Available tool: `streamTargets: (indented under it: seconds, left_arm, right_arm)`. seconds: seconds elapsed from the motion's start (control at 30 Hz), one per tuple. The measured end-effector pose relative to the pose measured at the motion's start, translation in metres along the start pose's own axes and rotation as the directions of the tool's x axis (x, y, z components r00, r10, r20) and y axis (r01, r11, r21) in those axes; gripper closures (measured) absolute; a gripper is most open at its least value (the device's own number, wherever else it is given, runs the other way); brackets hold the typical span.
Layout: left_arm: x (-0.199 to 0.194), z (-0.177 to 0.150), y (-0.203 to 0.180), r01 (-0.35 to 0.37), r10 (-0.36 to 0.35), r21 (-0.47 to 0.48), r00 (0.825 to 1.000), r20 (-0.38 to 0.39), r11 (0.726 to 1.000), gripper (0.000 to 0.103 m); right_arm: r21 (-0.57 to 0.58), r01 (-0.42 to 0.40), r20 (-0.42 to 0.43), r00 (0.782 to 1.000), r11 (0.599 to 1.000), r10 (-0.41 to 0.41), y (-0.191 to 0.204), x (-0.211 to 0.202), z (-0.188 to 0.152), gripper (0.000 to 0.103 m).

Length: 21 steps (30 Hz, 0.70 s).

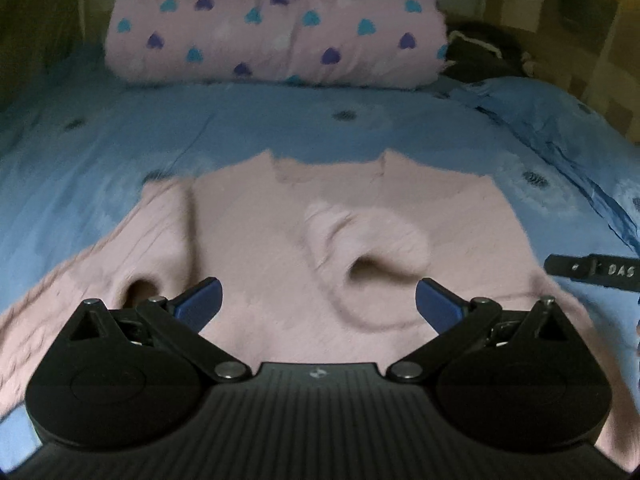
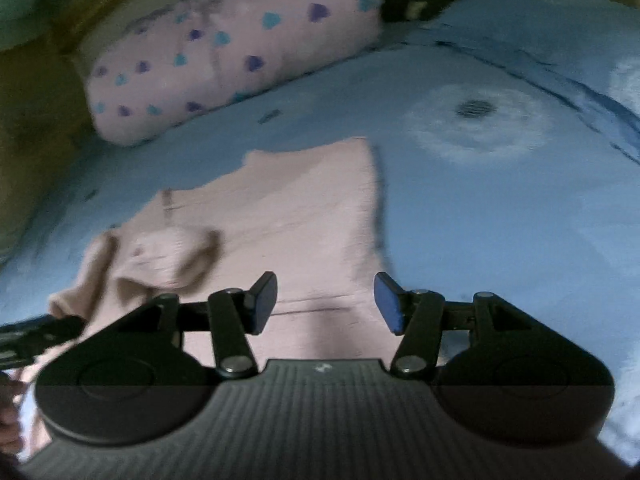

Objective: Fold small clothes
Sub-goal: 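Grasp the other sleeve cuff with the left tool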

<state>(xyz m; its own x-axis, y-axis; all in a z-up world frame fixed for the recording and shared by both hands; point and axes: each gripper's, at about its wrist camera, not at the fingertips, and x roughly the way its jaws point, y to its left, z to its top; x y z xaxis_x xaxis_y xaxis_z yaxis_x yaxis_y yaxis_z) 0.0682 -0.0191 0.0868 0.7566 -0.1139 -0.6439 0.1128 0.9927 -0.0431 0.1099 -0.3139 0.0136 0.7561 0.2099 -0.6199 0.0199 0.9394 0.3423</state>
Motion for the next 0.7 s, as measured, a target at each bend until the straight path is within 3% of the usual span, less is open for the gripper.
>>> streamTargets:
  seconds: [0.1, 0.2, 0.37, 0.47, 0.53, 0.6, 0.63, 0.7]
  left_arm:
    - [0.016, 0.010, -0.030, -0.005, 0.005, 0.022, 1.000, 0.006, 1.000, 0.000]
    - [0.038, 0.017, -0.061, -0.046, 0.046, 0.093, 0.999, 0.004, 0.995, 0.000]
    - [0.076, 0.016, -0.095, -0.088, 0.096, 0.223, 0.995, -0.025, 0.971, 0.000]
    - [0.092, 0.012, -0.102, -0.135, 0.141, 0.276, 0.990, -0.005, 0.952, 0.001]
    - [0.099, 0.011, -0.102, -0.160, 0.160, 0.291, 0.987, 0.023, 0.943, 0.012]
    - [0.101, 0.011, -0.097, -0.167, 0.164, 0.282, 0.986, 0.034, 0.945, 0.045]
    - [0.101, 0.012, -0.092, -0.152, 0.150, 0.265, 0.988, 0.027, 0.952, 0.052]
    - [0.096, 0.014, -0.080, -0.130, 0.125, 0.211, 0.992, 0.034, 0.969, 0.076]
  right_arm:
    - [0.025, 0.046, 0.018, 0.999, 0.999, -0.046, -0.005, 0.004, 0.003, 0.046]
    - [0.074, 0.032, 0.007, 0.999, 0.997, -0.033, -0.008, 0.004, 0.001, 0.046]
    - [0.063, 0.022, -0.016, 1.000, 0.998, -0.022, -0.008, 0.007, 0.003, 0.047]
    - [0.103, 0.028, -0.022, 0.999, 0.994, -0.026, -0.013, 0.007, 0.007, 0.047]
    - [0.138, 0.020, -0.026, 1.000, 0.990, -0.016, -0.017, 0.007, 0.009, 0.047]
    - [0.160, 0.015, -0.025, 1.000, 0.987, -0.011, -0.019, 0.008, 0.010, 0.047]
    - [0.165, 0.017, -0.024, 1.000, 0.986, -0.013, -0.019, 0.008, 0.011, 0.047]
    - [0.166, 0.019, -0.024, 1.000, 0.986, -0.015, -0.019, 0.007, 0.011, 0.047]
